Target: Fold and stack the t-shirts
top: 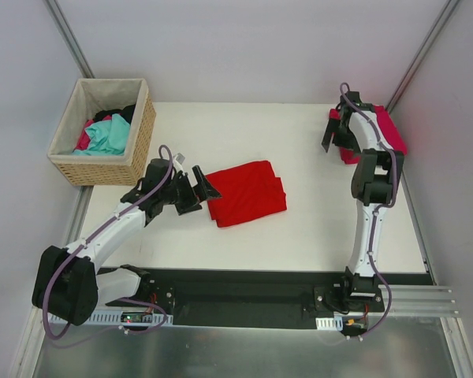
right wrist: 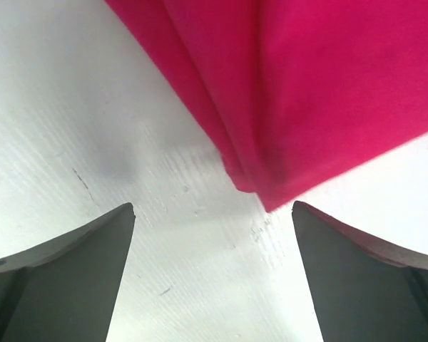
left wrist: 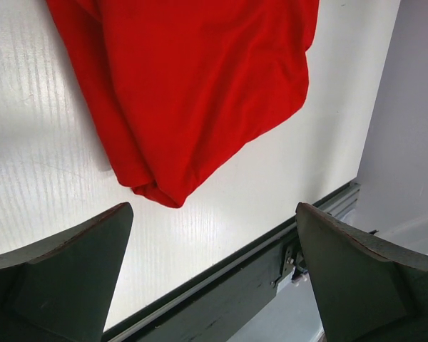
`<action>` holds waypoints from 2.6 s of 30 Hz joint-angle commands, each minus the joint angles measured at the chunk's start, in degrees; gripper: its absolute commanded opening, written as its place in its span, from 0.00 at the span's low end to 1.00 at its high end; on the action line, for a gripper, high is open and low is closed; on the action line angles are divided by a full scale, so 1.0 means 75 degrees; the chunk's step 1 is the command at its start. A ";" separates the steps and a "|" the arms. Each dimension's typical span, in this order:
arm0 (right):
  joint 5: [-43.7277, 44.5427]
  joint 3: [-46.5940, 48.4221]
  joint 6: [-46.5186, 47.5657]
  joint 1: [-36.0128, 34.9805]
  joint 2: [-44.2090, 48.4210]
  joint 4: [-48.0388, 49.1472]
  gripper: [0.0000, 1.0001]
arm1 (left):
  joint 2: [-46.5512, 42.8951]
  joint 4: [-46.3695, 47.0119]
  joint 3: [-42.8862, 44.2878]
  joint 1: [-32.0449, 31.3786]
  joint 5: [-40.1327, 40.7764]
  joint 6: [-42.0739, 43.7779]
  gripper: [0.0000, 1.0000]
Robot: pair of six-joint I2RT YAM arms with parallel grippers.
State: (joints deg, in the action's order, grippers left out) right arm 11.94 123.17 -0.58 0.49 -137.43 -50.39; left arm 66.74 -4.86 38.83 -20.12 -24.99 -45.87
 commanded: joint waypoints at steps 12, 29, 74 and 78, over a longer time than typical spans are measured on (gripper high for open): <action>-0.2033 -0.0216 -0.0390 0.0508 0.1016 0.1654 0.97 | 0.0019 0.0156 0.0119 0.0093 -0.0300 -0.0084 0.99; -0.3749 0.0217 -0.1141 0.1200 -0.0133 0.2080 0.97 | 0.0488 0.0156 0.0366 0.0081 -0.0218 -0.0201 0.99; -0.3280 -0.7281 -0.3192 -0.1881 0.3979 0.4339 0.97 | -0.3038 -0.0722 -0.1591 0.0081 0.0204 -0.0635 0.98; -0.3105 -0.7494 -0.3461 -0.2350 0.4097 0.4609 0.97 | -0.3495 -0.1038 -0.1615 0.0081 0.0250 -0.0646 0.98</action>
State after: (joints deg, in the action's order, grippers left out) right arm -12.86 69.91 -23.11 -13.78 -107.26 -15.33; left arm 43.66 -9.80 27.11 -20.12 -24.51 -50.24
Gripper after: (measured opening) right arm 0.967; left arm 0.988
